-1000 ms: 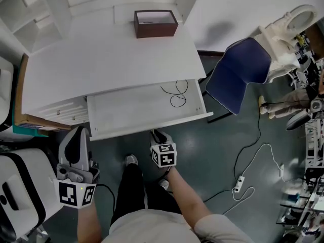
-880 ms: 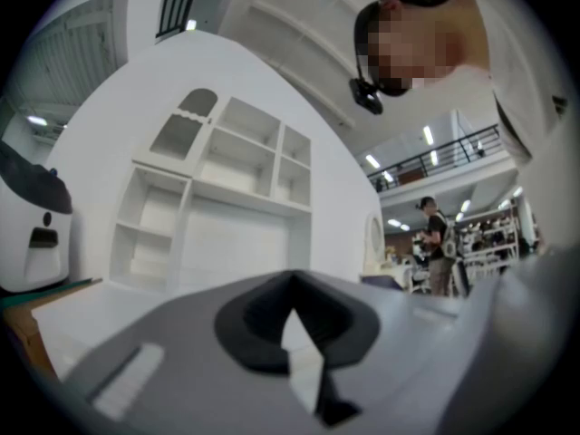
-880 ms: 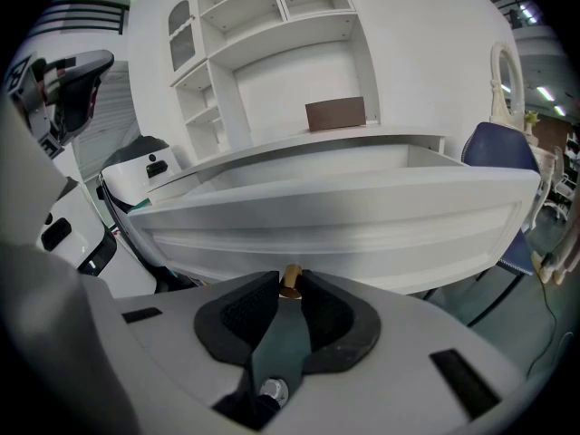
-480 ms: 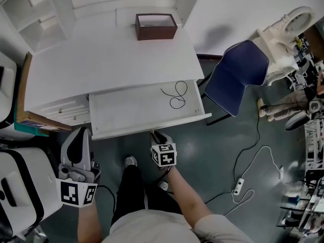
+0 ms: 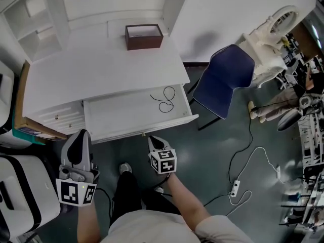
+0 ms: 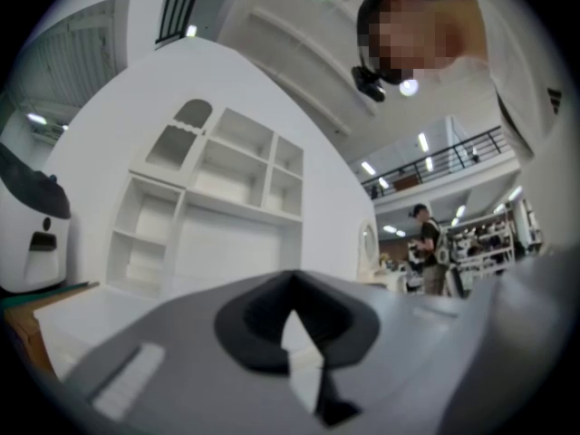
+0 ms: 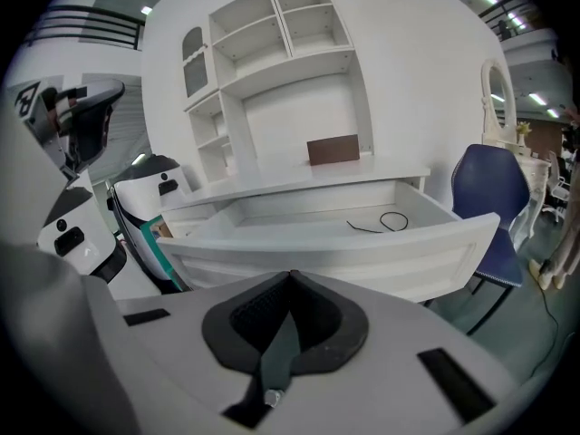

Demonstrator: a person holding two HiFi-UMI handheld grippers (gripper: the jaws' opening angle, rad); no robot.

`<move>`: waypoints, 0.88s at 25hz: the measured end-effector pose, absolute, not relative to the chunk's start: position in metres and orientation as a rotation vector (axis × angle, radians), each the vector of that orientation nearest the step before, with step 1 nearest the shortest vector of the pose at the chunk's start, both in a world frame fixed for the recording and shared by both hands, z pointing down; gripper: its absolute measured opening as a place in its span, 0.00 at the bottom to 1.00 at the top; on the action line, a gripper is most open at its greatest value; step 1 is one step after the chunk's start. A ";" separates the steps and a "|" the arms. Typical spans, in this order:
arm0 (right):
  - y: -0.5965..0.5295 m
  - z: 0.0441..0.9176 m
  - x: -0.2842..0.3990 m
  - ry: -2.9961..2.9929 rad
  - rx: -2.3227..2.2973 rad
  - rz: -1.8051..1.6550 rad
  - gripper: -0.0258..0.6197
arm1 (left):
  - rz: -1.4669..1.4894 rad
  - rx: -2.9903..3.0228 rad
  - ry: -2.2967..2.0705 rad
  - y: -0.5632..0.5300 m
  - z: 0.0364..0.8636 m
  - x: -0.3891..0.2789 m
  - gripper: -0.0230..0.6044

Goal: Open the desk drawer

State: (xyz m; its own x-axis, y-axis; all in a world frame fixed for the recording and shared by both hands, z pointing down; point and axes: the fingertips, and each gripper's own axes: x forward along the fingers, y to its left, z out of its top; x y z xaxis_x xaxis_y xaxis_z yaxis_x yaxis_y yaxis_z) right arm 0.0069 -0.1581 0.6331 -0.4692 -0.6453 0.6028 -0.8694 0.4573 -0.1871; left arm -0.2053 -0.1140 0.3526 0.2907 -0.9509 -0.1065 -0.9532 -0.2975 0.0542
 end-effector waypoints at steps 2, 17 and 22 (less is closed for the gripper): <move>-0.156 0.618 0.011 -2.283 1.288 0.659 0.04 | 0.192 -2.512 1.840 -0.112 0.350 -0.201 0.04; -0.148 0.499 0.036 -2.464 1.412 0.458 0.04 | 0.203 -2.548 1.763 -0.100 0.336 -0.169 0.04; -0.146 0.460 0.049 -2.505 1.462 0.353 0.04 | 0.209 -2.540 1.746 -0.094 0.328 -0.159 0.04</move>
